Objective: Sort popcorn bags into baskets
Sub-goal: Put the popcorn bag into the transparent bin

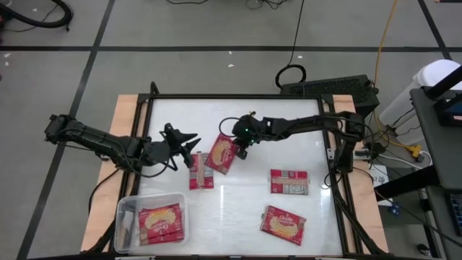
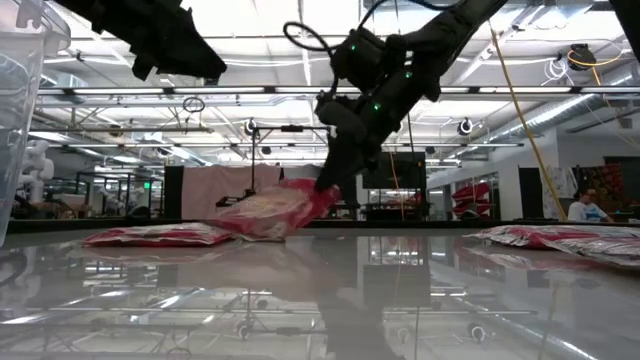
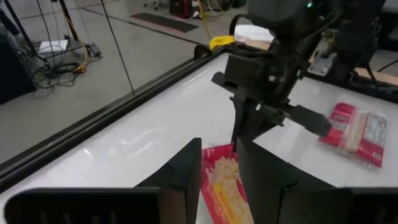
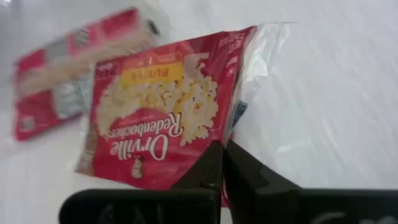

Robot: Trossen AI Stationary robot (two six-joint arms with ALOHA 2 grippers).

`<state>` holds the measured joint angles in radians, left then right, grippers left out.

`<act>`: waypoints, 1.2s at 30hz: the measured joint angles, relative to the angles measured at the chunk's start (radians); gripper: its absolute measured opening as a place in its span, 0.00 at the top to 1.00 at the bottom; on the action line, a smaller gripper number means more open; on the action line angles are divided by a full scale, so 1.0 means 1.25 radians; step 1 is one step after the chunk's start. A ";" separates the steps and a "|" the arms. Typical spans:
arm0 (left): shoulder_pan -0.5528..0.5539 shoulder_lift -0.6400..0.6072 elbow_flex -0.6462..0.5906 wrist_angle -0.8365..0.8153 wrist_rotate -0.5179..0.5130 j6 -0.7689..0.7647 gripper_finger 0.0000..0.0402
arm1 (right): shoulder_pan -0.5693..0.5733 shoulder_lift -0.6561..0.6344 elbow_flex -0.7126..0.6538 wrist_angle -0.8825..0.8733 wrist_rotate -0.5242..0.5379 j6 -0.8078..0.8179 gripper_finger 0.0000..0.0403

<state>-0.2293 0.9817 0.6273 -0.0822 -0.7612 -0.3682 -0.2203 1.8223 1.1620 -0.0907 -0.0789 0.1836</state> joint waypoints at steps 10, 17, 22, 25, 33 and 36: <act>0.037 0.053 0.000 0.071 0.082 -0.007 0.63 | 0.035 -0.074 0.001 -0.009 0.003 -0.019 1.00; 0.147 0.171 0.000 0.117 0.258 -0.031 0.40 | 0.074 -0.088 0.001 -0.036 0.041 -0.019 1.00; 0.190 0.245 0.000 0.151 0.366 0.048 0.30 | 0.095 -0.088 0.001 -0.046 0.049 -0.026 1.00; 0.222 0.267 0.000 0.163 0.431 0.058 0.29 | 0.106 -0.088 0.001 -0.045 0.073 -0.032 1.00; 0.287 0.268 0.000 0.158 0.569 0.083 0.37 | 0.115 -0.088 0.001 -0.037 0.085 -0.033 1.00; 0.307 0.274 0.000 0.147 0.595 0.083 0.39 | 0.115 -0.088 0.001 -0.025 0.087 -0.034 1.00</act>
<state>0.1548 1.3242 0.6273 0.1016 -0.0172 -0.2639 -0.0761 1.7123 1.1637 -0.1225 0.0294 0.1412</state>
